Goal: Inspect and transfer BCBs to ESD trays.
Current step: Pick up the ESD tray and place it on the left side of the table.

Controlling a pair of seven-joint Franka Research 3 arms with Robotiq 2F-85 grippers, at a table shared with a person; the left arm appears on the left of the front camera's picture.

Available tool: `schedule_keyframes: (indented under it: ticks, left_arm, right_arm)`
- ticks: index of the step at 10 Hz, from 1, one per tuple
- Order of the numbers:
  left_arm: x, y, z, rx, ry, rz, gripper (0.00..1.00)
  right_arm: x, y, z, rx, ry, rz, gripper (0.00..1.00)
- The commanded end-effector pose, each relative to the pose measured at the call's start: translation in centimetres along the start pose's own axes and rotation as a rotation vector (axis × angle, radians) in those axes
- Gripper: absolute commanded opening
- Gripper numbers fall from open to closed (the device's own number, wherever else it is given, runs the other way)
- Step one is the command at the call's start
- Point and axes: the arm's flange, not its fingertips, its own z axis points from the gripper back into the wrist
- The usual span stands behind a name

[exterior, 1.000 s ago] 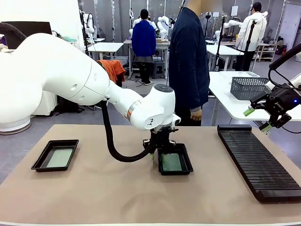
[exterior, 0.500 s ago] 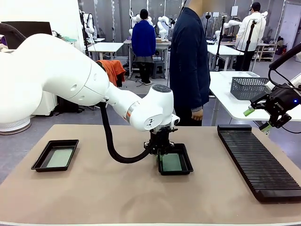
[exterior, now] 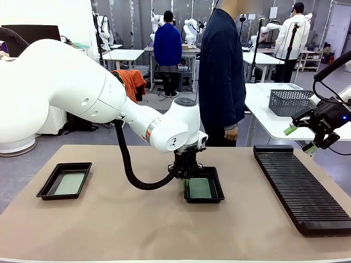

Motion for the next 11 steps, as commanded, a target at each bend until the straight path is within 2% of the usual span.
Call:
schedule_keyframes:
  ticks: [1, 5, 11]
  left_arm:
    - [-0.3, -0.2, -0.1, 0.008, 0.008, -0.011, 0.00]
    - [-0.2, -0.3, -0.1, 0.000, 0.002, -0.006, 0.03]
    - [1.1, 9.8, 2.7, -0.293, 0.016, -0.001, 0.03]
  right_arm:
    - [-0.4, 0.2, 0.0, 0.002, -0.004, -0.015, 1.00]
    - [-0.4, 0.2, 0.0, 0.002, -0.004, -0.015, 1.00]
    - [-0.4, 0.2, 0.0, 0.002, -0.004, -0.015, 1.00]
